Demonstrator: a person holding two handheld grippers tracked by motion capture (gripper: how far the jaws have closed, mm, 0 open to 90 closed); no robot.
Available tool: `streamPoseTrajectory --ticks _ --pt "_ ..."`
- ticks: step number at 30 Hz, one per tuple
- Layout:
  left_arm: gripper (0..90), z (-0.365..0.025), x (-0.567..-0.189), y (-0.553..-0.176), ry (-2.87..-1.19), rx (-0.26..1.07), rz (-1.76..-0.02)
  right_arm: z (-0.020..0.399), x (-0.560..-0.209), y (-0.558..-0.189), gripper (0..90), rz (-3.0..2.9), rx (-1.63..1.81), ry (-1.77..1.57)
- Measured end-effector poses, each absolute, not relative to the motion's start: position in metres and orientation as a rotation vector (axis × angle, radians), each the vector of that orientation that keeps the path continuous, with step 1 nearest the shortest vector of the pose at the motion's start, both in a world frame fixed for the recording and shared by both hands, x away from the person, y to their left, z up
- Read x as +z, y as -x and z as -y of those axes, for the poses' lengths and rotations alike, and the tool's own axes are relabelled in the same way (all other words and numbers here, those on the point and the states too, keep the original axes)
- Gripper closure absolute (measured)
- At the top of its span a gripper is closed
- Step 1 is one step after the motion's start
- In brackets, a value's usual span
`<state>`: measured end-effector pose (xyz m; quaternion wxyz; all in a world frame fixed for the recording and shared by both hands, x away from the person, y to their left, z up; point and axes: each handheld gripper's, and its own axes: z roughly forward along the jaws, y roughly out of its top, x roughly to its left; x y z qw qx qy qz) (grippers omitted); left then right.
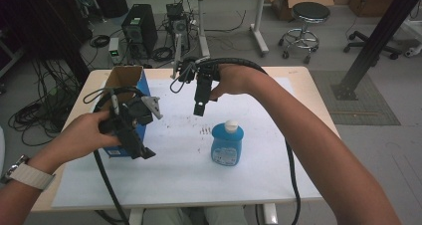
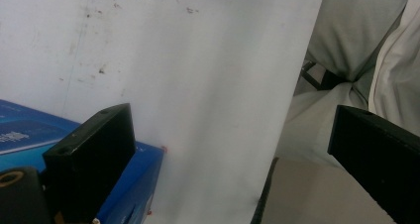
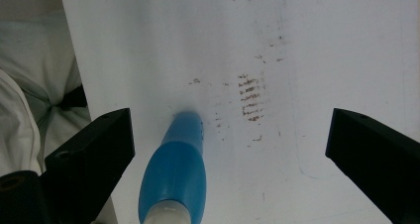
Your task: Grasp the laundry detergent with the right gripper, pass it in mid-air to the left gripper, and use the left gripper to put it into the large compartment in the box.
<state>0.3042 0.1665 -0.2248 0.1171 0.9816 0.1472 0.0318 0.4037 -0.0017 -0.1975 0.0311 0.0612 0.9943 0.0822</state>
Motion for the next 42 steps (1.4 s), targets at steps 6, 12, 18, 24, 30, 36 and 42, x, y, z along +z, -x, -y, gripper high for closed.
streamPoseTrajectory --ticks 6,12,18,24,30,36,42 --pt "4.9 -0.166 -0.225 -0.304 -2.871 0.091 -0.439 0.005 -0.194 -0.403 4.6 -3.060 0.265 -0.198" --pt "4.9 -0.166 -0.225 -0.305 -2.871 0.088 -0.448 0.015 -0.187 -0.401 4.6 -3.052 0.282 -0.222" --pt "4.8 -0.165 -0.225 -0.306 -2.868 0.090 -0.451 0.025 -0.182 -0.397 4.6 -3.050 0.289 -0.248" --pt "4.8 -0.163 -0.225 -0.307 -2.867 0.101 -0.455 0.034 -0.176 -0.392 4.6 -3.056 0.297 -0.269" --pt "4.9 -0.162 -0.224 -0.306 -2.870 0.093 -0.455 0.047 -0.171 -0.387 4.3 -3.048 0.320 -0.293" --pt "4.8 -0.162 -0.224 -0.306 -2.863 0.089 -0.467 0.064 -0.167 -0.383 4.1 -3.042 0.341 -0.327" --pt "4.8 -0.165 -0.223 -0.307 -2.855 0.091 -0.478 0.078 -0.170 -0.378 4.2 -3.041 0.341 -0.348"
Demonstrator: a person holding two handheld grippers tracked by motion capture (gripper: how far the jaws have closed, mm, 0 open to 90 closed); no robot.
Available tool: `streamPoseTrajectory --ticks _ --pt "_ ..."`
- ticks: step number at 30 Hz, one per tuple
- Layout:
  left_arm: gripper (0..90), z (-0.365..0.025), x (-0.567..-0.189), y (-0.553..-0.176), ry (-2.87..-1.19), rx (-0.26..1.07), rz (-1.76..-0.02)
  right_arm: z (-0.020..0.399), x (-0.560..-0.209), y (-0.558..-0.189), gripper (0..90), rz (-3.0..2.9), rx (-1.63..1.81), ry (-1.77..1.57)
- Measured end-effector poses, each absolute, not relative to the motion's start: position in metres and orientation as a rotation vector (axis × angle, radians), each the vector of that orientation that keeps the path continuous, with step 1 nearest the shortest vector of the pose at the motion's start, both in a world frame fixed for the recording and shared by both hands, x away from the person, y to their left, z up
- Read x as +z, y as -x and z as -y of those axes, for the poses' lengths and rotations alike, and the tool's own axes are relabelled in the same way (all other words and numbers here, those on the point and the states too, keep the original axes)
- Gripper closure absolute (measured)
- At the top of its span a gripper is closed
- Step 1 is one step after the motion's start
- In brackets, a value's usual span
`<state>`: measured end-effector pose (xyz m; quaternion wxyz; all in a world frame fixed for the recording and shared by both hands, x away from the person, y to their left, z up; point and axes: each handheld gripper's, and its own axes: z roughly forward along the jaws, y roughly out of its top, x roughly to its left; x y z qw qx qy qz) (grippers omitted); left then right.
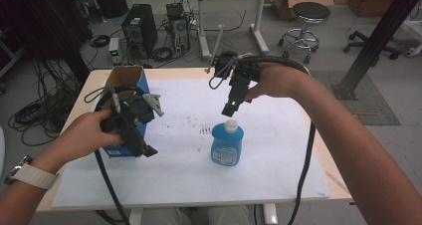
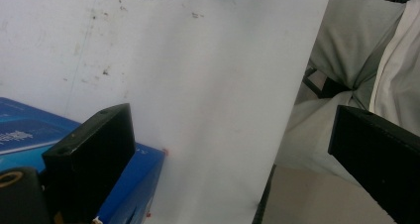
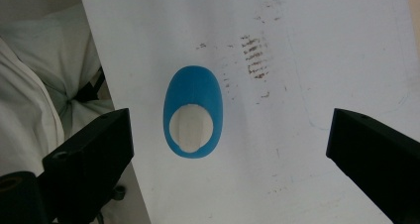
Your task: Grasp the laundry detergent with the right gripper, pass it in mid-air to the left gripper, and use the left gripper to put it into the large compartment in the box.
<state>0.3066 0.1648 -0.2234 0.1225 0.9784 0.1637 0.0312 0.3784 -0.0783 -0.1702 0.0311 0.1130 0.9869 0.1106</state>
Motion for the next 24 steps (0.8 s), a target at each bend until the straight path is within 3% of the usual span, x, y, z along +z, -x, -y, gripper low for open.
streamPoseTrajectory --ticks 24 --pt "4.8 -0.163 -0.224 -0.307 -2.852 0.108 -0.484 0.119 -0.191 -0.363 4.1 -3.037 0.434 -0.417"
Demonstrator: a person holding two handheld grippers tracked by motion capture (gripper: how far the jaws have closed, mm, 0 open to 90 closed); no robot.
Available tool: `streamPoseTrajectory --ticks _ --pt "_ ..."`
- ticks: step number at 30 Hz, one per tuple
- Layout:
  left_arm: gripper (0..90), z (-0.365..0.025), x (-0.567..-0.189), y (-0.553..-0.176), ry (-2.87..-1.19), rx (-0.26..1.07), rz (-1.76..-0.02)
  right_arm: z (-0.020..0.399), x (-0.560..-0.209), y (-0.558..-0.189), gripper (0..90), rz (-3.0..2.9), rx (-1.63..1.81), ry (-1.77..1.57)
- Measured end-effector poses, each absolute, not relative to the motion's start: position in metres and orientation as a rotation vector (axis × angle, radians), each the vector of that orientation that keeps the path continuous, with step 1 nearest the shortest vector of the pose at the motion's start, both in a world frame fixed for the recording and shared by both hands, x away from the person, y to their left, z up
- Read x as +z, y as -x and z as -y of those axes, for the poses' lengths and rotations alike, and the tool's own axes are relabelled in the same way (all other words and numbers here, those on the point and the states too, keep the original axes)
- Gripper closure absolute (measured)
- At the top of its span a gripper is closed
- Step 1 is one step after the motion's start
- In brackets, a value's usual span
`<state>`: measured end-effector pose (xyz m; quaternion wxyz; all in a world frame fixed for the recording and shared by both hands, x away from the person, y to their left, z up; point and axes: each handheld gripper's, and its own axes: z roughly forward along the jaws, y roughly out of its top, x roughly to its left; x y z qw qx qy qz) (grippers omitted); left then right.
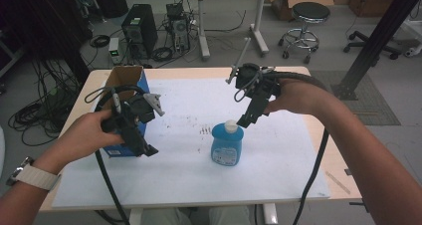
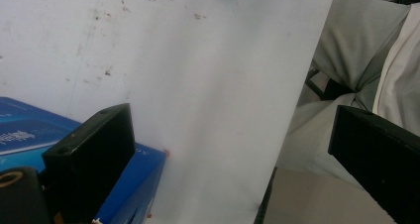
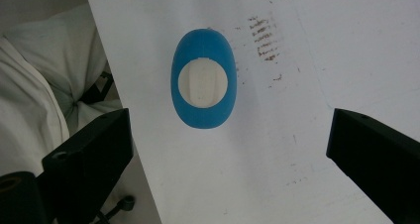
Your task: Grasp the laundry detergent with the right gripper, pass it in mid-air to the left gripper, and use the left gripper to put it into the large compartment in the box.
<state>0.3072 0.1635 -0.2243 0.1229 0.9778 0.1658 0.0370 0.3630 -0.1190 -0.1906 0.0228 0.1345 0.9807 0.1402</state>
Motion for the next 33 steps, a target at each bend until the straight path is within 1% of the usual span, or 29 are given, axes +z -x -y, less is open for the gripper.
streamPoseTrajectory --ticks 24,33 --pt "4.7 -0.167 -0.223 -0.307 -2.833 0.110 -0.507 0.135 -0.217 -0.353 3.8 -3.026 0.519 -0.432" --pt "4.7 -0.168 -0.223 -0.308 -2.829 0.107 -0.514 0.145 -0.235 -0.349 3.9 -3.012 0.588 -0.444"
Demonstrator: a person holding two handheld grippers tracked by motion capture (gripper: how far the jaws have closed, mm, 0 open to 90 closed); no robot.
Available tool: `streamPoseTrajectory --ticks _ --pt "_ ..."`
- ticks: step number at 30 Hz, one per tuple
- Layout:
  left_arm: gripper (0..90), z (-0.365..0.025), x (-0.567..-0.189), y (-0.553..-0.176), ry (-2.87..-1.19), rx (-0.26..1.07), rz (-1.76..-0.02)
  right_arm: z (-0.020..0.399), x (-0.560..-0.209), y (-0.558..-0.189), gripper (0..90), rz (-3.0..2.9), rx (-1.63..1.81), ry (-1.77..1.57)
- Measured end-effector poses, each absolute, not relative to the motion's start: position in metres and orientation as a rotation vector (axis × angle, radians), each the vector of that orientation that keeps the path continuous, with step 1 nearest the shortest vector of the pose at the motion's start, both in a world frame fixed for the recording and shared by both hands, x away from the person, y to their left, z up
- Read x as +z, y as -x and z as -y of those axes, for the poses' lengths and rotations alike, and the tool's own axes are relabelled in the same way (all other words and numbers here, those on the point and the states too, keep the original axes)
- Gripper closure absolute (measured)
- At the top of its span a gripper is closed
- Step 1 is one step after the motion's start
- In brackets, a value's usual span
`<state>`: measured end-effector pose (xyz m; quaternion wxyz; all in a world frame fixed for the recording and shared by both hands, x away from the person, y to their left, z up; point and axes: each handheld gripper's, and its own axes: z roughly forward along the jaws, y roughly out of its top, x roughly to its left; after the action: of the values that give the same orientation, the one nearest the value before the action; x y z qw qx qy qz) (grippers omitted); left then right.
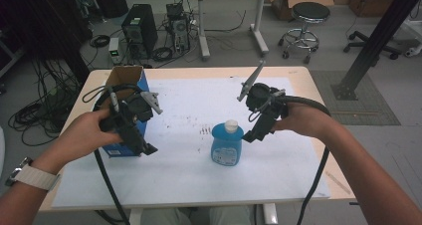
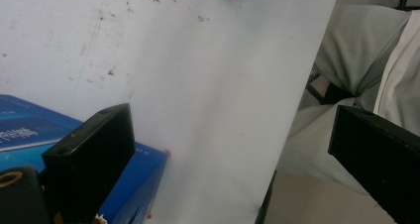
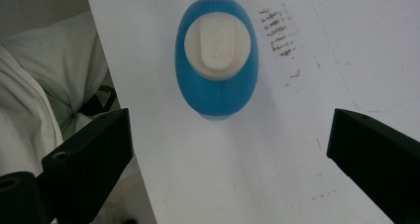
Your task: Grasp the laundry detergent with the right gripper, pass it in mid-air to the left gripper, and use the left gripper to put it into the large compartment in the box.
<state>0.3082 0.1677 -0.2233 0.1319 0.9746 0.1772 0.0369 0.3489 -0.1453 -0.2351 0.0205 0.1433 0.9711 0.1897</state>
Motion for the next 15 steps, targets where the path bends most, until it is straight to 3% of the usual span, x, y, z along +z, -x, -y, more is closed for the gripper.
streamPoseTrajectory --ticks 15 --pt "4.7 -0.168 -0.224 -0.308 -2.830 0.106 -0.512 0.160 -0.258 -0.345 3.7 -2.998 0.684 -0.488"
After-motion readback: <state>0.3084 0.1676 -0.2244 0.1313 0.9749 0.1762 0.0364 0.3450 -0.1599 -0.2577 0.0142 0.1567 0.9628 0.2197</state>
